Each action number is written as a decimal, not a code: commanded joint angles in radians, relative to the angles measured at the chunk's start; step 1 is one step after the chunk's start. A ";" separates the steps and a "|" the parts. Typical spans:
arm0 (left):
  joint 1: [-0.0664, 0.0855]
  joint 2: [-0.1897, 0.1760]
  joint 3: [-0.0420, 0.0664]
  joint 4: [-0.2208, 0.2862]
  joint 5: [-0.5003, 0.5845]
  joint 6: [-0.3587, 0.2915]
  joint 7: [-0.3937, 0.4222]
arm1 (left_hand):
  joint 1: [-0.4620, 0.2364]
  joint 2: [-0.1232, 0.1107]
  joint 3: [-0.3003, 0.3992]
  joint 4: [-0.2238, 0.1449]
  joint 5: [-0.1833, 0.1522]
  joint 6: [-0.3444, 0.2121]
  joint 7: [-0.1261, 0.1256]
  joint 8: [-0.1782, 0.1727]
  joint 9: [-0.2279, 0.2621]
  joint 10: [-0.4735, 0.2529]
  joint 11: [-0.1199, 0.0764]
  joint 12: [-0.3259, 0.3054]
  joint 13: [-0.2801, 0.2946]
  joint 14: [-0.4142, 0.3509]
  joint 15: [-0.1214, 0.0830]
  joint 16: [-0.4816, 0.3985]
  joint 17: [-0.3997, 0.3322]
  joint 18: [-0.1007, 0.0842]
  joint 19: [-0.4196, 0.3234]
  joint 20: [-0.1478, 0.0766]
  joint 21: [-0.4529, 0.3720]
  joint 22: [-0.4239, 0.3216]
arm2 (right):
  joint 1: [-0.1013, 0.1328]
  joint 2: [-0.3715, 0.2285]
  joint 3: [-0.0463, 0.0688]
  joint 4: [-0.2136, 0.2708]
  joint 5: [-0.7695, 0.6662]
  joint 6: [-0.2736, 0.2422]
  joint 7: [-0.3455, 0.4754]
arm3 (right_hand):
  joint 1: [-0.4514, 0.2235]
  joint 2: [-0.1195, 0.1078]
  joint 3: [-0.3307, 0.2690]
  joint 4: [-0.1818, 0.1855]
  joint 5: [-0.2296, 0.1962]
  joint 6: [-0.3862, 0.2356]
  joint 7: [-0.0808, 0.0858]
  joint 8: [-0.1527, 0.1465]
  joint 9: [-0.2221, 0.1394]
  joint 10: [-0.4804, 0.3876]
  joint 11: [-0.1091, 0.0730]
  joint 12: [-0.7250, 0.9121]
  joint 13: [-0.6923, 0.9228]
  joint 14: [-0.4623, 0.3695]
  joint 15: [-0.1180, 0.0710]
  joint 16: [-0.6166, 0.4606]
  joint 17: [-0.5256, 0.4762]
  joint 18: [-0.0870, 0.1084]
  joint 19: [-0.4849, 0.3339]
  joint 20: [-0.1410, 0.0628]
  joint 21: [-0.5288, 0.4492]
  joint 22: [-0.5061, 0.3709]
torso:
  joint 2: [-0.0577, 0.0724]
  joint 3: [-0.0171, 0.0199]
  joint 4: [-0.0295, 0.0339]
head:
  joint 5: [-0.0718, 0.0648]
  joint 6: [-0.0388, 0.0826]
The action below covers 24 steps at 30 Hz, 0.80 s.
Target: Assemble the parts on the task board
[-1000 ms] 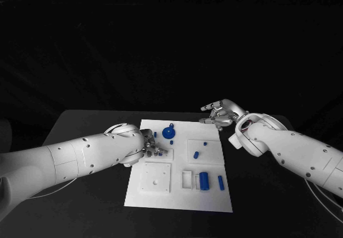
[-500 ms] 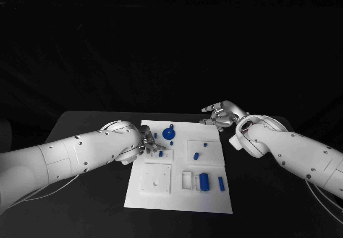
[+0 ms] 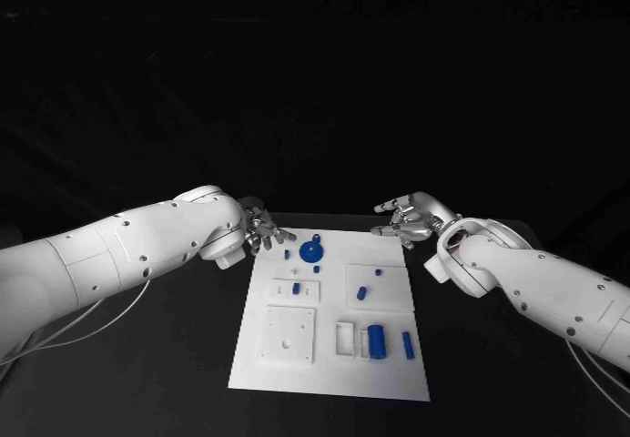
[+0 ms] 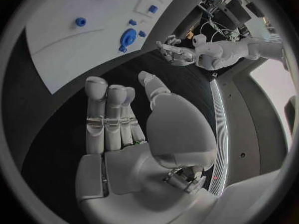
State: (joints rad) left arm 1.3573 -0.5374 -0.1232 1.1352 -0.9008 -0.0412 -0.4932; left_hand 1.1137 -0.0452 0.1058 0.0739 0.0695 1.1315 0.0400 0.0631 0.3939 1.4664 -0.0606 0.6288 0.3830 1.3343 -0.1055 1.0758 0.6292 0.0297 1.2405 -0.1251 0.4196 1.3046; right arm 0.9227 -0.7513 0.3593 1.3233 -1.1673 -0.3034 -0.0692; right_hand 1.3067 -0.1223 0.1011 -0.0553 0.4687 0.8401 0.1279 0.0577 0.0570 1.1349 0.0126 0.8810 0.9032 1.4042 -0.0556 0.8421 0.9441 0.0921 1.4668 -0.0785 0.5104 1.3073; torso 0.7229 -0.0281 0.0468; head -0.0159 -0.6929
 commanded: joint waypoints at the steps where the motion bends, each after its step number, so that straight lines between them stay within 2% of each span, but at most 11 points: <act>1: 0.009 0.023 0.001 -0.048 0.027 0.063 0.031 | -0.011 -0.003 0.002 0.005 -0.007 0.003 0.003 0.002 -0.015 0.022 0.010 -0.007 0.006 -0.007 -0.001 0.001 -0.002 -0.010 0.008 0.001 -0.009 0.007 | -0.001 0.002 0.001 -0.001 0.004 0.001 0.013 | -0.009 0.000 -0.002 0.000 0.003 0.003 0.000 -0.002 -0.001 -0.006 0.000 -0.001 -0.001 -0.003 -0.004 -0.005 -0.001 0.018 0.031 0.001 -0.004 0.059 | 0.004 -0.0019 -0.0018 | 0.000 0.005; 5: 0.015 0.052 0.002 -0.110 0.011 0.091 0.034 | -0.014 -0.010 0.007 0.017 -0.010 0.001 0.004 0.001 -0.023 0.022 0.010 -0.009 0.012 -0.008 -0.001 0.004 -0.004 -0.010 0.011 0.001 -0.018 0.015 | 0.000 0.004 0.002 -0.001 0.004 0.001 0.013 | -0.009 0.000 -0.002 0.000 0.003 0.003 0.000 -0.002 -0.001 -0.006 0.000 -0.001 -0.001 -0.003 -0.004 -0.005 -0.001 0.018 0.031 0.001 -0.004 0.059 | 0.008 -0.0027 -0.0046 | 0.003 0.010; 10: 0.018 0.094 0.002 -0.192 -0.010 0.156 0.035 | -0.016 -0.005 0.003 0.018 -0.010 -0.004 0.005 0.001 -0.027 0.018 0.012 -0.009 0.019 -0.014 0.000 0.009 -0.004 -0.011 0.013 0.002 -0.028 0.020 | 0.000 0.007 0.006 0.000 0.004 0.000 0.013 | -0.009 0.000 -0.002 0.000 0.003 0.003 0.000 -0.002 -0.001 -0.006 0.000 -0.001 -0.001 -0.003 -0.004 -0.005 -0.001 0.018 0.031 0.001 -0.004 0.059 | 0.015 -0.0046 -0.0092 | 0.007 0.015; 16: 0.018 0.131 0.001 -0.268 -0.017 0.238 0.033 | -0.019 0.011 -0.010 0.001 -0.010 -0.017 0.010 0.001 -0.037 0.009 0.015 -0.006 0.026 -0.024 0.003 0.016 -0.007 -0.011 0.011 0.004 -0.035 0.022 | 0.000 0.013 0.019 -0.001 0.004 -0.005 0.016 | -0.010 -0.001 -0.004 0.004 0.006 0.002 0.000 -0.002 -0.001 -0.006 -0.001 -0.002 -0.002 -0.003 -0.004 -0.007 -0.004 0.018 0.031 0.001 -0.010 0.057 | 0.024 -0.0063 -0.0143 | 0.011 0.021; 19: 0.014 0.147 0.000 -0.301 -0.025 0.257 0.033 | -0.024 0.010 -0.012 0.002 -0.010 -0.025 0.011 0.001 -0.040 0.005 0.017 -0.006 0.027 -0.027 0.004 0.016 -0.008 -0.012 0.009 0.005 -0.036 0.022 | 0.000 0.015 0.025 -0.002 0.006 -0.013 0.021 | -0.011 0.001 -0.003 0.005 0.006 0.003 0.000 -0.002 -0.001 -0.006 -0.001 -0.002 -0.003 -0.003 -0.004 -0.008 -0.004 0.018 0.030 0.001 -0.013 0.057 | 0.028 -0.0080 -0.0148 | 0.012 0.024; 22: 0.006 0.161 -0.001 -0.330 -0.036 0.267 0.035 | -0.025 0.010 -0.012 0.003 -0.010 -0.026 0.012 0.001 -0.040 0.005 0.017 -0.006 0.027 -0.028 0.005 0.017 -0.009 -0.011 0.009 0.006 -0.037 0.022 | 0.000 0.017 0.030 -0.003 0.013 -0.028 0.032 | -0.011 0.000 -0.001 0.007 0.009 0.003 0.000 -0.002 -0.001 -0.006 -0.001 -0.013 -0.013 -0.004 -0.004 -0.023 -0.015 0.021 0.026 0.002 -0.061 0.044 | 0.032 -0.0088 -0.0161 | 0.012 0.026; 24: 0.001 0.168 -0.001 -0.345 -0.039 0.270 0.037 | -0.028 0.010 -0.012 0.005 -0.010 -0.026 0.012 0.001 -0.041 0.004 0.017 -0.005 0.028 -0.028 0.005 0.018 -0.009 -0.011 0.009 0.006 -0.037 0.022 | 0.000 0.018 0.033 -0.004 0.024 -0.039 0.040 | -0.008 -0.002 0.001 0.004 0.011 0.004 0.000 -0.002 -0.001 0.009 -0.005 -0.047 -0.052 -0.004 -0.004 -0.056 -0.037 0.026 0.013 0.002 -0.166 0.010 | 0.034 -0.0099 -0.0174 | 0.013 0.026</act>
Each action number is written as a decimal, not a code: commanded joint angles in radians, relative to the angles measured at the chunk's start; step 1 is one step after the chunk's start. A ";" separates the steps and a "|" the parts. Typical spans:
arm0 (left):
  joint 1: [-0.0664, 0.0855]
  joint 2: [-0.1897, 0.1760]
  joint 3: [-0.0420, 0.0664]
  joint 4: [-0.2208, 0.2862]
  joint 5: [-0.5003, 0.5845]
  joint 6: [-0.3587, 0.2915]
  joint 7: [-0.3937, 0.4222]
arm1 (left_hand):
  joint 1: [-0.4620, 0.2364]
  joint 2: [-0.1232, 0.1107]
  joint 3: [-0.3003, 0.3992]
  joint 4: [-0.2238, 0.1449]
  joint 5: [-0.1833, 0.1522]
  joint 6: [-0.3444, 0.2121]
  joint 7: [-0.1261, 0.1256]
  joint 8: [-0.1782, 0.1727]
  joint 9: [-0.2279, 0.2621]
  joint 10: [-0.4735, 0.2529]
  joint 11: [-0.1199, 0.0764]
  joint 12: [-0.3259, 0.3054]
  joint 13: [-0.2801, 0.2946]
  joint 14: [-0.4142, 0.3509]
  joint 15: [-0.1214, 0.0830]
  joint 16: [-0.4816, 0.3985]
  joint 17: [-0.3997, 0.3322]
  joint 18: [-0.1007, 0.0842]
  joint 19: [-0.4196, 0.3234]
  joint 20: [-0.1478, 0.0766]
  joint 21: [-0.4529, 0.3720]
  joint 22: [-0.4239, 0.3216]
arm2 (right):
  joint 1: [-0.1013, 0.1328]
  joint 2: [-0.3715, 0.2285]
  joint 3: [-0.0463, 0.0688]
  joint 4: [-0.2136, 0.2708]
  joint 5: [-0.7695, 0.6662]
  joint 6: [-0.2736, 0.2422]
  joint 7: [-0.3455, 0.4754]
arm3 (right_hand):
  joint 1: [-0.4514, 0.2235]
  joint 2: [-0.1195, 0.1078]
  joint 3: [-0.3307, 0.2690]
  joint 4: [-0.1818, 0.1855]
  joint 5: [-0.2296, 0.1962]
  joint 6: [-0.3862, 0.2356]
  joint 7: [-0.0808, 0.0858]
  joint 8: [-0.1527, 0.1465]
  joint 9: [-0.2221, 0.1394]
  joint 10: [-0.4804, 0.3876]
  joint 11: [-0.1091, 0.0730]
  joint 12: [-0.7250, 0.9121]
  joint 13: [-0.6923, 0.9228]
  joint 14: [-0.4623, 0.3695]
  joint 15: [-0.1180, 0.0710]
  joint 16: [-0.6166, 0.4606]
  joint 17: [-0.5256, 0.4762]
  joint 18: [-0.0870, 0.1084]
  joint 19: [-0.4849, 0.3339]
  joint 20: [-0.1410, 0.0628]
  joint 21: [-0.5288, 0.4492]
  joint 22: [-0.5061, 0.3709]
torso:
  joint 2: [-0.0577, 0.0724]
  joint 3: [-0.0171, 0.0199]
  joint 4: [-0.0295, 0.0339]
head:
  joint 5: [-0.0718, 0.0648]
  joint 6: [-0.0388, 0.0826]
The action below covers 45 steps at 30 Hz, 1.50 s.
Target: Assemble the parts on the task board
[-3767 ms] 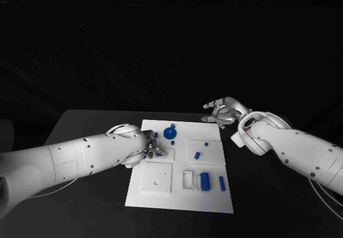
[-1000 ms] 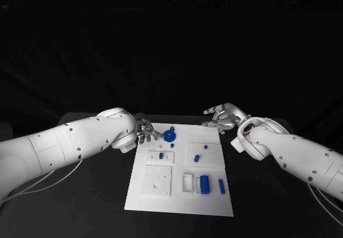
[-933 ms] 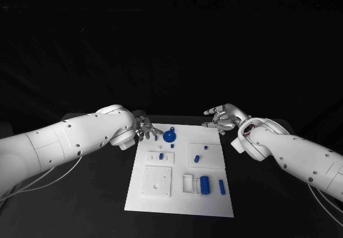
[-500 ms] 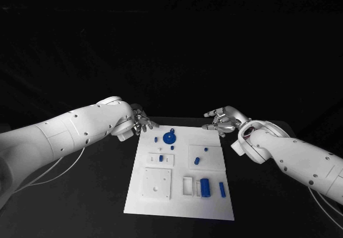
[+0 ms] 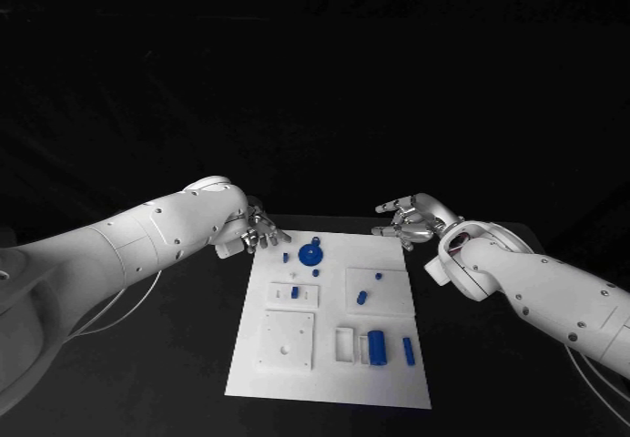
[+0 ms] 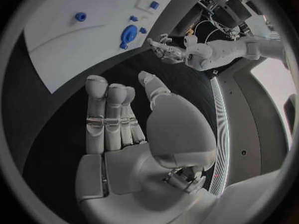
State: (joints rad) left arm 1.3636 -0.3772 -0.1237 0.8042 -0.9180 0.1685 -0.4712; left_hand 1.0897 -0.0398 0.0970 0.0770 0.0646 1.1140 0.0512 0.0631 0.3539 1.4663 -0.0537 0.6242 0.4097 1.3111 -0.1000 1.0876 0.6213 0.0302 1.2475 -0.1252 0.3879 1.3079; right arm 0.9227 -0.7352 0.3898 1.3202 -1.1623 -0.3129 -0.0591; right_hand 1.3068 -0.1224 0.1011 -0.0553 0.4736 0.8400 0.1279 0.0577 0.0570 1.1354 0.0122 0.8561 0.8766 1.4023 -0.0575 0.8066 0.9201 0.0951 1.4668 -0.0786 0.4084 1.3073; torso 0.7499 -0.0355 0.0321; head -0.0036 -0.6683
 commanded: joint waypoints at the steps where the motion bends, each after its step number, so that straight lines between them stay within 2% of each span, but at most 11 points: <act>1: -0.009 0.012 -0.001 -0.025 -0.023 0.061 0.016 | -0.005 0.004 -0.004 0.002 -0.006 -0.008 0.000 0.001 -0.001 0.005 0.010 0.000 0.001 -0.005 -0.001 0.006 -0.001 -0.012 0.002 0.006 -0.005 0.019 | 0.000 0.002 0.004 -0.001 0.029 -0.038 0.035 | -0.011 -0.002 0.002 0.006 0.008 0.003 0.000 -0.002 -0.001 0.009 -0.003 -0.043 -0.052 -0.004 -0.002 -0.054 -0.029 0.027 0.004 0.004 -0.167 -0.030 | 0.008 -0.0031 -0.0038 | 0.001 0.001; 3: -0.015 0.018 -0.001 -0.038 -0.024 0.063 0.019 | -0.008 0.003 -0.004 0.005 -0.006 -0.008 0.000 0.001 -0.001 0.004 0.010 0.000 0.001 -0.005 -0.001 0.007 -0.001 -0.012 0.002 0.006 -0.005 0.019 | 0.000 0.002 0.007 -0.002 0.043 -0.046 0.042 | -0.010 -0.007 0.005 0.005 0.008 0.004 -0.002 -0.002 -0.001 0.025 -0.002 -0.090 -0.120 0.004 -0.002 -0.129 -0.069 0.022 0.007 0.006 -0.240 -0.106 | 0.010 -0.0037 -0.0051 | 0.002 0.002; 6: -0.024 0.027 -0.002 -0.056 -0.019 0.062 0.024 | -0.013 -0.005 0.005 0.020 -0.007 -0.008 0.000 0.001 -0.002 0.003 0.010 0.003 0.003 -0.006 -0.001 0.011 -0.002 -0.011 0.002 0.006 -0.005 0.018 | 0.000 0.004 0.012 -0.004 0.061 -0.056 0.052 | -0.010 -0.005 0.016 0.009 0.015 0.019 0.003 -0.001 0.000 -0.003 0.007 -0.188 -0.249 -0.037 0.015 -0.273 -0.159 0.006 -0.037 0.020 -0.340 -0.250 | 0.013 -0.0040 -0.0068 | 0.004 0.003; 13: -0.031 0.030 -0.002 -0.072 0.013 0.057 0.033 | -0.036 -0.016 0.012 0.053 -0.009 -0.012 0.000 0.001 -0.003 0.001 0.011 0.003 0.004 -0.008 0.000 0.013 -0.006 -0.011 0.002 0.007 -0.005 0.019 | 0.000 0.006 0.016 -0.006 0.090 -0.064 0.064 | -0.001 -0.006 0.011 0.016 0.022 0.027 0.008 -0.001 0.001 0.018 0.019 -0.301 -0.491 -0.053 0.037 -0.414 -0.311 -0.003 -0.093 0.041 -0.332 -0.531 | 0.017 -0.0055 -0.0090 | 0.000 0.004; 18: -0.034 0.033 -0.001 -0.085 0.035 0.063 0.038 | -0.053 -0.030 0.019 0.074 -0.012 -0.015 0.000 0.001 -0.003 0.002 0.011 0.004 0.004 -0.009 0.000 0.014 -0.007 -0.012 0.001 0.006 -0.005 0.019 | 0.000 0.010 0.017 -0.009 0.103 -0.064 0.066 | -0.001 -0.001 0.008 0.019 0.028 0.029 0.010 0.000 0.001 0.006 0.026 -0.306 -0.563 -0.064 0.045 -0.448 -0.366 -0.005 -0.101 0.048 -0.337 -0.647 | 0.014 -0.0035 -0.0080 | -0.003 0.000; 21: -0.035 0.034 -0.002 -0.088 0.042 0.069 0.040 | -0.058 -0.040 0.026 0.088 -0.013 -0.016 0.000 0.001 -0.004 0.001 0.011 0.003 0.004 -0.011 0.000 0.016 -0.007 -0.012 0.000 0.006 -0.005 0.019 | 0.000 0.011 0.018 -0.010 0.106 -0.061 0.064 | -0.005 0.002 0.016 0.023 0.032 0.030 0.014 -0.001 0.001 -0.001 0.036 -0.363 -0.617 -0.085 0.060 -0.511 -0.413 -0.006 -0.140 0.063 -0.346 -0.706 | 0.014 -0.0043 -0.0067 | -0.005 0.000; 22: -0.035 0.035 -0.002 -0.089 0.044 0.071 0.040 | -0.059 -0.042 0.028 0.093 -0.014 -0.016 0.000 0.002 -0.005 0.001 0.010 0.003 0.004 -0.012 0.000 0.017 -0.006 -0.013 -0.001 0.006 -0.005 0.019 | 0.000 0.011 0.018 -0.011 0.106 -0.060 0.064 | -0.008 -0.004 0.024 0.025 0.029 0.033 0.013 0.002 0.002 0.046 0.044 -0.444 -0.707 -0.042 0.065 -0.582 -0.490 0.007 -0.153 0.077 -0.319 -0.798 | 0.014 -0.0045 -0.0065 | -0.006 0.000; 24: -0.035 0.036 -0.002 -0.090 0.046 0.074 0.041 | -0.060 -0.044 0.028 0.097 -0.014 -0.016 0.000 0.001 -0.005 0.001 0.011 0.003 0.005 -0.012 -0.001 0.017 -0.006 -0.013 -0.001 0.005 -0.004 0.019 | 0.000 0.011 0.018 -0.011 0.107 -0.059 0.063 | -0.008 -0.001 0.027 0.026 0.033 0.029 0.018 -0.001 0.001 0.045 0.049 -0.490 -0.753 -0.059 0.078 -0.638 -0.535 0.000 -0.171 0.085 -0.345 -0.863 | 0.014 -0.0047 -0.0061 | -0.006 0.000; 26: -0.036 0.037 -0.002 -0.090 0.047 0.078 0.042 | -0.060 -0.043 0.029 0.098 -0.014 -0.015 0.000 0.002 -0.006 0.001 0.011 0.003 0.005 -0.012 -0.001 0.017 -0.006 -0.013 -0.001 0.005 -0.004 0.019 | 0.000 0.012 0.018 -0.012 0.108 -0.057 0.063 | -0.007 0.003 0.024 0.027 0.032 0.032 0.019 -0.001 0.001 0.082 0.052 -0.546 -0.816 -0.023 0.082 -0.700 -0.599 -0.002 -0.156 0.089 -0.341 -0.996 | 0.015 -0.0047 -0.0062 | -0.005 0.000; 36: -0.038 0.043 -0.002 -0.092 0.049 0.099 0.044 | -0.044 -0.027 0.019 0.070 -0.014 -0.008 -0.001 0.002 -0.008 0.001 0.010 0.004 0.008 -0.014 -0.001 0.022 -0.005 -0.015 -0.003 0.004 -0.001 0.020 | 0.000 0.013 0.018 -0.013 0.110 -0.052 0.061 | -0.005 0.001 0.021 0.025 0.039 0.032 0.019 0.000 0.001 0.092 0.052 -0.582 -0.809 -0.009 0.083 -0.726 -0.631 -0.003 -0.136 0.088 -0.313 -1.157 | 0.015 -0.0047 -0.0071 | -0.005 0.001; 45: -0.041 0.047 -0.003 -0.097 0.046 0.099 0.042 | -0.020 0.030 -0.017 0.003 -0.013 -0.004 -0.001 0.002 -0.009 0.001 0.010 0.008 0.011 -0.015 -0.001 0.027 -0.005 -0.014 -0.004 0.005 0.004 0.019 | 0.000 0.014 0.018 -0.014 0.110 -0.048 0.060 | -0.006 0.001 0.023 0.024 0.045 0.039 0.019 0.000 0.001 0.089 0.053 -0.588 -0.810 -0.013 0.084 -0.729 -0.637 -0.003 -0.141 0.090 -0.301 -1.183 | 0.016 -0.0047 -0.0072 | -0.006 0.001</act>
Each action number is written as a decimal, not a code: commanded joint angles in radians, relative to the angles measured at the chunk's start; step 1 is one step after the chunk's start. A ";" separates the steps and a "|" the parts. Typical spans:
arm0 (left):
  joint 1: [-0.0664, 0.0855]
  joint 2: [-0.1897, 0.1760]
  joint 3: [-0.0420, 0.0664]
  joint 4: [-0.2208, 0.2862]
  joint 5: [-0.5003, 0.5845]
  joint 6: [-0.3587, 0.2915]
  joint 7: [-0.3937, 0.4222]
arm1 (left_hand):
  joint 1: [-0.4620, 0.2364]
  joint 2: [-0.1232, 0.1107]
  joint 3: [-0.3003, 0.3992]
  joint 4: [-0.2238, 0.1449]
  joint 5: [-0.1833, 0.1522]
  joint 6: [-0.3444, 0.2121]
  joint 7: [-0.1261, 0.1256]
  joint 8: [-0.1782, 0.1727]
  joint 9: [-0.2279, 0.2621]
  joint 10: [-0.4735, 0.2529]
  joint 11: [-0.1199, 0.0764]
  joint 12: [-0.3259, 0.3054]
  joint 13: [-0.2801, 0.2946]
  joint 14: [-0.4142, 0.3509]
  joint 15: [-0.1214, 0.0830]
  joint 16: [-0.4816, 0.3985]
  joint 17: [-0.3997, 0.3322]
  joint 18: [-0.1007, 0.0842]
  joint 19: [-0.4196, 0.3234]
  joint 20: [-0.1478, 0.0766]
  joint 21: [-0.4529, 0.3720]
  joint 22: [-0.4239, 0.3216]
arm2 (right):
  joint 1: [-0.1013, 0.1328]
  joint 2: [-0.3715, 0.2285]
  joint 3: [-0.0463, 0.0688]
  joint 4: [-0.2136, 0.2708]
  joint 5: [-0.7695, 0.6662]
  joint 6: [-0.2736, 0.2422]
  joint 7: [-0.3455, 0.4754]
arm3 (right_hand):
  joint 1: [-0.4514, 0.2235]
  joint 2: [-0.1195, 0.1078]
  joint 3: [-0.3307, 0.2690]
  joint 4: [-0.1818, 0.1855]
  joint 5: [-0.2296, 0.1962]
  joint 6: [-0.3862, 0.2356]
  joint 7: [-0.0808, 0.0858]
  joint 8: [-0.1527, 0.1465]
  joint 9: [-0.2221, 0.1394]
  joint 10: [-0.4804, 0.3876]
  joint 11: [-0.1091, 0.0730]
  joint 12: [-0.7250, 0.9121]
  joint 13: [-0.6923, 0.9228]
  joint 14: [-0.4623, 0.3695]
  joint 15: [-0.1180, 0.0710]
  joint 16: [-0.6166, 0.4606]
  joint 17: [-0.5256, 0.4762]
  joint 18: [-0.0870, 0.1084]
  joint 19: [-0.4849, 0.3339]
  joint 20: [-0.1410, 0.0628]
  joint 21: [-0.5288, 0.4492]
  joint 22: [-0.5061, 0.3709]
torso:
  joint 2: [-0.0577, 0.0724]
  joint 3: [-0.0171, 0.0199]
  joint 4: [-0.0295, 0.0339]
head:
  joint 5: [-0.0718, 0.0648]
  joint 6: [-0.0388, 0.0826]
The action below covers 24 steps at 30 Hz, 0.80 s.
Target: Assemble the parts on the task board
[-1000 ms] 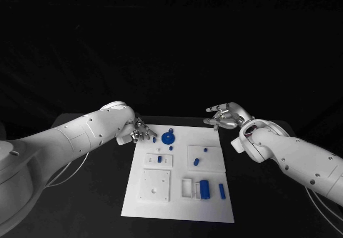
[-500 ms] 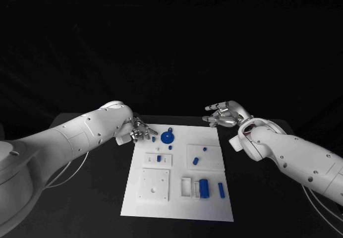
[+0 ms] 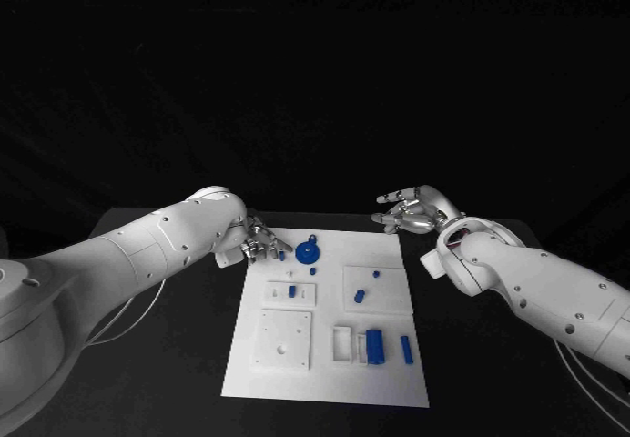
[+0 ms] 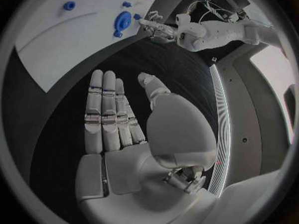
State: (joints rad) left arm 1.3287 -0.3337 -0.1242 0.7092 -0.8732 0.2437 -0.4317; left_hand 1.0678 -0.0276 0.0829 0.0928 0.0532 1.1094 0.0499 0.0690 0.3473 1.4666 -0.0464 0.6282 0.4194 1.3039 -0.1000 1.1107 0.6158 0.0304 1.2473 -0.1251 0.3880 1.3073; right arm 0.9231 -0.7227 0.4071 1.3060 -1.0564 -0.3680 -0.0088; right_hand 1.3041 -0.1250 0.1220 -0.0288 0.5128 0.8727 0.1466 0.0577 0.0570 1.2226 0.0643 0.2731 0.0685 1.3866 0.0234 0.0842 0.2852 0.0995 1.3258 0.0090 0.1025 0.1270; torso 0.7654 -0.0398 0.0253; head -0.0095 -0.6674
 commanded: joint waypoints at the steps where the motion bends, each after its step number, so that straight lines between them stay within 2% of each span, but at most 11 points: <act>1: -0.007 0.004 -0.002 -0.003 0.001 0.023 0.002 | 0.006 0.023 -0.002 -0.016 -0.002 0.002 0.000 -0.004 -0.002 0.001 0.003 0.005 0.001 -0.007 -0.001 0.004 0.001 -0.014 -0.004 0.005 0.005 0.020 | 0.000 0.001 0.001 0.000 0.004 0.007 0.010 | -0.004 0.003 0.003 -0.003 0.006 0.006 0.001 0.000 0.001 0.002 0.001 -0.005 -0.002 0.003 0.003 -0.006 -0.002 -0.008 0.000 0.002 0.004 -0.003 | 0.001 -0.0003 -0.0007 | -0.001 -0.001; 7: -0.008 0.007 -0.003 -0.005 0.000 0.027 0.005 | 0.034 0.061 -0.018 -0.056 -0.001 0.004 0.001 -0.005 -0.003 0.000 0.003 0.006 0.002 -0.008 -0.001 0.006 0.000 -0.013 -0.005 0.006 0.007 0.020 | 0.000 0.001 0.001 0.000 0.004 0.009 0.009 | -0.005 0.003 0.004 -0.002 0.010 0.007 0.001 0.000 0.001 0.001 0.002 -0.007 -0.002 0.001 0.005 -0.008 -0.005 -0.008 -0.002 0.003 0.006 -0.009 | 0.000 -0.0002 0.0001 | -0.001 -0.001; 11: -0.010 0.010 -0.003 -0.006 0.000 0.028 0.007 | 0.051 0.077 -0.026 -0.073 -0.001 0.005 0.000 -0.004 -0.004 -0.001 0.003 0.007 0.002 -0.009 -0.001 0.006 -0.001 -0.013 -0.006 0.006 0.008 0.020 | 0.000 0.002 0.001 0.000 0.004 0.010 0.008 | -0.006 0.003 0.004 -0.002 0.012 0.006 0.001 0.000 0.001 0.000 0.003 -0.009 -0.002 0.000 0.005 -0.008 -0.006 -0.008 -0.004 0.004 0.006 -0.011 | 0.000 -0.0005 0.0003 | -0.001 -0.002; 15: -0.013 0.011 -0.003 -0.007 0.000 0.022 0.012 | 0.072 0.106 -0.038 -0.091 -0.001 0.008 -0.002 -0.005 -0.006 -0.001 0.003 0.008 0.003 -0.009 -0.001 0.008 -0.001 -0.013 -0.008 0.005 0.010 0.020 | 0.000 0.003 0.001 -0.001 0.004 0.012 0.008 | -0.006 0.003 0.004 -0.002 0.013 0.007 0.001 0.000 0.001 -0.001 0.003 -0.010 -0.002 -0.001 0.006 -0.009 -0.007 -0.008 -0.005 0.004 0.007 -0.014 | 0.001 -0.0007 -0.0003 | -0.001 -0.002; 24: -0.016 0.013 -0.003 -0.011 0.000 0.020 0.018 | 0.112 0.139 -0.037 -0.120 0.000 0.015 -0.006 -0.004 -0.006 0.002 0.001 0.010 0.003 -0.008 -0.002 0.012 -0.002 -0.013 -0.008 0.005 0.015 0.020 | 0.000 0.005 0.001 -0.004 0.004 0.016 0.007 | -0.006 0.002 0.005 -0.002 0.015 0.006 0.001 0.000 0.001 -0.001 0.003 -0.011 -0.002 -0.002 0.006 -0.009 -0.009 -0.007 -0.006 0.005 0.008 -0.017 | 0.001 -0.0007 0.0007 | -0.001 -0.004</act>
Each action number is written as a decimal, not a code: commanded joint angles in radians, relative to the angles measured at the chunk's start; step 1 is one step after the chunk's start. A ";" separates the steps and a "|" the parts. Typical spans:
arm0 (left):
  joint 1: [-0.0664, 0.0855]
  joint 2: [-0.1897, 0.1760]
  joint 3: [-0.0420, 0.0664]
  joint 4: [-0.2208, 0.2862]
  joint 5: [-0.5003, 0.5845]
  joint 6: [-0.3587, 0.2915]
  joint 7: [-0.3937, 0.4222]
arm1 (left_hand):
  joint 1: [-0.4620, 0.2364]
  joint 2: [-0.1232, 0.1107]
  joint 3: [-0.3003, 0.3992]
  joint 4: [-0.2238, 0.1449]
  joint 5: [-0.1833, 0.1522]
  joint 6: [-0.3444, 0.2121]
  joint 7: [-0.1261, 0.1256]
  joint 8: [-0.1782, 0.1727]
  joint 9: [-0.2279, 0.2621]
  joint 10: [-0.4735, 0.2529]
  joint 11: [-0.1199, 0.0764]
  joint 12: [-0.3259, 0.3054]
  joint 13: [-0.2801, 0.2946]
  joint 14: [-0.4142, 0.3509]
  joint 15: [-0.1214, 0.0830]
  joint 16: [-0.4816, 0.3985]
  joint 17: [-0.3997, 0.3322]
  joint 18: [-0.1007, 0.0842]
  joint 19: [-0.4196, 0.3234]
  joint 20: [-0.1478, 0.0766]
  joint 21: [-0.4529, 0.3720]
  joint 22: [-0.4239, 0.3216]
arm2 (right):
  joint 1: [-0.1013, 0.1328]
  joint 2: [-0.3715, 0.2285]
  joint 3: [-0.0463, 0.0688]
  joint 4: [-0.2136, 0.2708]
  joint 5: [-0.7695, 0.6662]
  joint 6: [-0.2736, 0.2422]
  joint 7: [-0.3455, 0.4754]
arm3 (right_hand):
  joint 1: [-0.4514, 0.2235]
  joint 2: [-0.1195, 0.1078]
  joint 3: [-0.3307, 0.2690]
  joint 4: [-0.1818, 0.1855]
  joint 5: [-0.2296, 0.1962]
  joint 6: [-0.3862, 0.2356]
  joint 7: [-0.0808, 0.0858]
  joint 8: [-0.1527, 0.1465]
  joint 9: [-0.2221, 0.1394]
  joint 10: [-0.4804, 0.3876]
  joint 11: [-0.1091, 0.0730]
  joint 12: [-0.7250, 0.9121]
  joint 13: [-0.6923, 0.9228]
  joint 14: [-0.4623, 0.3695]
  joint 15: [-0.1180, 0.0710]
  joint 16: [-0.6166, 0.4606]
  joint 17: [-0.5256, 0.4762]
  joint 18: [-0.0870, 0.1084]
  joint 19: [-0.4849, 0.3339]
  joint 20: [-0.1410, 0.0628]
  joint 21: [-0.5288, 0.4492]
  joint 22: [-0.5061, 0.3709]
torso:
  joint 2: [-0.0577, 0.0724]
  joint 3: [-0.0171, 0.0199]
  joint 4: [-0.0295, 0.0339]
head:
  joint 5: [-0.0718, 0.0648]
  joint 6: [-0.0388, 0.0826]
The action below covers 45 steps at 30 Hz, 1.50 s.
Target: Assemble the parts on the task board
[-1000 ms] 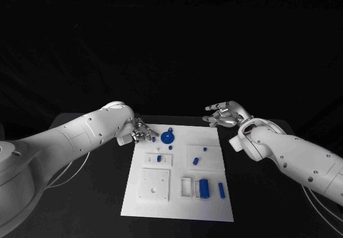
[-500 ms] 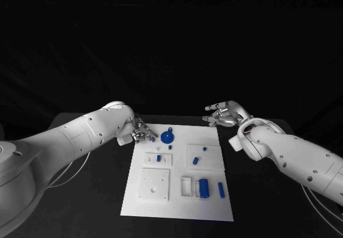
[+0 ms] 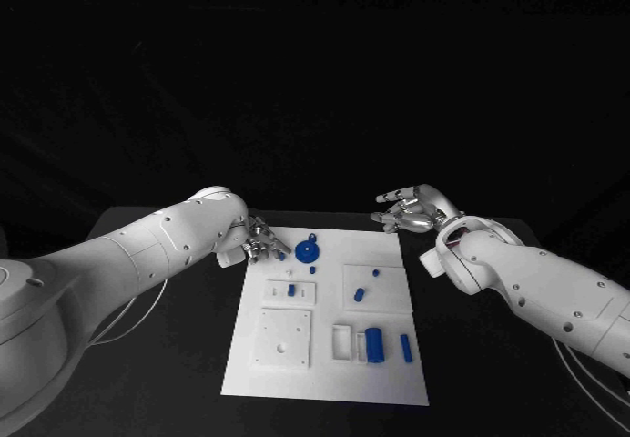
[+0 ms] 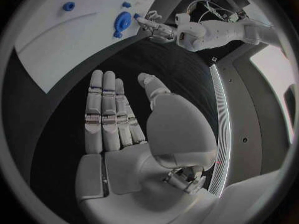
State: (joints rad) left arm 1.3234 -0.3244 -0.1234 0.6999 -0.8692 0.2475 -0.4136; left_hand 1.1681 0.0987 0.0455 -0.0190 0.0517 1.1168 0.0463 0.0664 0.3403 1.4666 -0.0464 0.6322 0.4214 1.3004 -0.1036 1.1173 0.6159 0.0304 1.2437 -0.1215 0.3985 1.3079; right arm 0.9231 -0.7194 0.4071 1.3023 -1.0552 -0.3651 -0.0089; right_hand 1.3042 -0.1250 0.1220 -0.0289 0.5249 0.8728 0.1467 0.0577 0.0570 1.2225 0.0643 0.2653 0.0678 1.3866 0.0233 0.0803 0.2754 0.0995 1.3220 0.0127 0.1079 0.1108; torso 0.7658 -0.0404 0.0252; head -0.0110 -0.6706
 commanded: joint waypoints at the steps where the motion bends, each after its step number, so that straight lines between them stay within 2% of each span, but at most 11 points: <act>1: -0.010 0.003 -0.004 -0.001 -0.004 0.015 0.001 | 0.017 0.016 0.003 -0.012 0.002 0.010 -0.004 -0.001 0.001 0.002 0.001 0.006 0.001 -0.004 0.001 0.006 -0.002 -0.013 -0.005 0.002 0.005 0.020 | 0.000 0.002 0.001 -0.001 0.003 0.014 0.007 | -0.008 0.002 0.005 -0.002 0.005 0.006 0.002 0.000 0.001 -0.001 0.004 -0.004 -0.001 -0.003 0.007 -0.005 -0.002 -0.007 -0.004 0.002 0.003 -0.004 | 0.000 0.0000 0.0008 | 0.001 -0.001; 8: -0.011 -0.006 -0.004 0.004 -0.004 0.003 0.007 | 0.068 0.049 0.034 -0.053 0.011 0.025 -0.011 -0.001 0.011 0.007 -0.001 0.007 0.000 -0.002 0.000 0.009 -0.002 -0.011 -0.005 0.002 0.009 0.020 | 0.000 0.002 0.001 -0.002 0.004 0.015 0.007 | -0.008 0.002 0.005 -0.002 0.005 0.006 0.002 0.000 0.001 -0.001 0.004 -0.004 -0.001 -0.003 0.007 -0.005 -0.002 -0.007 -0.004 0.002 0.003 -0.004 | -0.001 -0.0009 0.0010 | 0.000 -0.002; 12: -0.011 -0.016 -0.004 0.011 -0.004 -0.002 0.010 | 0.086 0.059 0.052 -0.084 0.057 0.031 -0.013 0.000 0.026 0.011 -0.002 0.006 -0.001 0.000 0.000 0.011 -0.003 -0.010 -0.005 0.002 0.014 0.021 | 0.000 0.001 0.001 -0.003 0.005 0.015 0.007 | -0.009 0.002 0.004 -0.001 0.007 0.005 0.002 0.000 0.001 -0.002 0.004 -0.005 -0.001 -0.004 0.007 -0.005 -0.004 -0.007 -0.005 0.003 0.005 -0.008 | -0.001 -0.0005 0.0013 | 0.000 -0.002; 16: -0.011 -0.026 -0.004 0.021 -0.004 -0.007 0.011 | 0.086 0.064 0.063 -0.107 0.075 0.034 -0.013 0.000 0.042 0.013 -0.002 0.005 -0.002 0.001 0.000 0.012 -0.003 -0.008 -0.007 0.003 0.020 0.020 | 0.000 0.001 0.001 -0.003 0.006 0.016 0.007 | -0.010 0.003 0.004 0.000 0.008 0.006 0.002 0.000 0.001 -0.002 0.004 -0.006 -0.001 -0.004 0.007 -0.005 -0.004 -0.007 -0.005 0.003 0.005 -0.009 | -0.001 -0.0004 0.0020 | 0.001 -0.001; 19: -0.011 -0.034 -0.004 0.031 -0.004 -0.017 0.013 | 0.087 0.064 0.075 -0.126 0.121 0.046 -0.014 0.001 0.056 0.017 -0.003 0.005 -0.003 0.004 0.000 0.014 -0.003 -0.006 -0.007 0.003 0.024 0.021 | 0.000 0.000 0.001 -0.003 0.007 0.016 0.007 | -0.011 0.002 0.003 0.001 0.010 0.006 0.001 0.000 0.001 -0.002 0.004 -0.006 -0.001 -0.004 0.007 -0.005 -0.005 -0.007 -0.005 0.003 0.006 -0.011 | -0.002 -0.0009 0.0026 | 0.001 -0.001; 20: -0.011 -0.037 -0.004 0.034 -0.003 -0.021 0.012 | 0.090 0.060 0.082 -0.137 0.175 0.059 -0.016 0.005 0.063 0.022 -0.005 0.005 -0.004 0.007 -0.001 0.015 -0.002 -0.004 -0.005 0.003 0.027 0.021 | 0.000 0.000 0.001 -0.003 0.007 0.017 0.007 | -0.011 0.002 0.003 0.001 0.010 0.006 0.001 0.000 0.001 -0.002 0.004 -0.006 -0.001 -0.004 0.007 -0.005 -0.005 -0.007 -0.005 0.003 0.006 -0.011 | -0.002 -0.0009 0.0023 | 0.001 -0.001; 21: -0.011 -0.040 -0.004 0.037 -0.003 -0.025 0.012 | 0.079 0.055 0.093 -0.148 0.193 0.065 -0.019 0.001 0.078 0.027 -0.006 0.003 -0.006 0.011 -0.001 0.016 -0.002 -0.001 -0.005 0.005 0.032 0.021 | 0.000 0.000 0.001 -0.003 0.007 0.017 0.007 | -0.011 0.002 0.003 0.001 0.010 0.006 0.001 0.000 0.001 -0.002 0.004 -0.006 -0.001 -0.004 0.007 -0.005 -0.005 -0.007 -0.005 0.003 0.006 -0.011 | -0.002 -0.0010 0.0030 | 0.002 0.000; 28: -0.009 -0.070 -0.003 0.084 0.013 -0.071 -0.001 | 0.038 0.036 0.135 -0.174 0.278 0.086 -0.027 0.002 0.159 0.040 -0.015 0.005 -0.010 0.028 -0.004 0.017 0.004 0.004 -0.001 0.003 0.053 0.021 | 0.000 -0.004 0.001 -0.006 0.010 0.018 0.007 | -0.012 0.002 0.002 0.002 0.012 0.005 0.002 0.000 0.001 -0.003 0.004 -0.006 -0.001 -0.004 0.008 -0.005 -0.006 -0.007 -0.006 0.003 0.006 -0.013 | -0.003 -0.0011 0.0049 | 0.004 0.000; 37: 0.015 -0.155 -0.002 0.233 0.074 -0.156 -0.048 | 0.001 0.015 0.177 -0.188 0.323 0.102 -0.036 -0.001 0.216 0.044 -0.023 0.051 -0.044 0.052 -0.007 0.020 0.023 0.012 0.003 0.005 0.083 0.019 | 0.000 -0.010 0.001 -0.007 0.014 0.017 0.007 | -0.014 0.002 0.000 0.005 0.015 0.004 0.002 0.000 0.001 -0.004 0.005 -0.006 -0.001 -0.005 0.008 -0.005 -0.007 -0.007 -0.006 0.004 0.007 -0.017 | -0.012 0.0005 0.0114 | 0.006 -0.006; 40: 0.024 -0.198 -0.003 0.309 0.086 -0.205 -0.064 | -0.009 -0.002 0.179 -0.193 0.399 0.119 -0.041 0.002 0.220 0.047 -0.029 0.073 -0.044 0.073 -0.011 0.039 0.054 0.014 0.012 0.002 0.091 0.020 | 0.000 -0.013 0.001 -0.007 0.015 0.017 0.007 | -0.014 0.002 0.000 0.005 0.015 0.004 0.002 0.000 0.001 -0.004 0.005 -0.006 -0.001 -0.005 0.008 -0.005 -0.007 -0.007 -0.006 0.004 0.007 -0.017 | -0.016 0.0017 0.0157 | 0.004 -0.011; 45: 0.031 -0.263 -0.007 0.427 0.097 -0.269 -0.089 | -0.031 -0.013 0.200 -0.206 0.429 0.131 -0.044 0.000 0.223 0.047 -0.031 0.096 -0.061 0.088 -0.012 0.042 0.084 0.018 0.014 0.004 0.106 0.020 | 0.000 -0.017 0.001 -0.007 0.016 0.017 0.007 | -0.013 0.001 -0.003 0.007 0.017 0.004 0.002 0.000 0.001 -0.005 0.005 -0.006 -0.001 -0.006 0.008 -0.005 -0.009 -0.007 -0.007 0.004 0.008 -0.021 | -0.022 0.0025 0.0230 | 0.000 -0.017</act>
State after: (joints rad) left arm 1.3530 -0.5820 -0.1300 1.1057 -0.8037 0.0618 -0.4642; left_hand 1.1454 0.0854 0.1978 -0.1846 0.4774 1.1773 0.0678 0.0634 0.5011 1.4775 -0.0610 0.7252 0.3624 1.3816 -0.1160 1.1572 0.6972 0.0303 1.2530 -0.1197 0.4989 1.3074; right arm 0.9230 -0.7358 0.4072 1.2947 -1.0443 -0.3579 -0.0095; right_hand 1.3002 -0.1210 0.1191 -0.0260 0.5384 0.8720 0.1460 0.0577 0.0571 1.2224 0.0643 0.2653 0.0681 1.3838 0.0258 0.0809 0.2671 0.0995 1.3183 0.0162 0.1120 0.0909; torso 0.7493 -0.0387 0.0426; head -0.0092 -0.6843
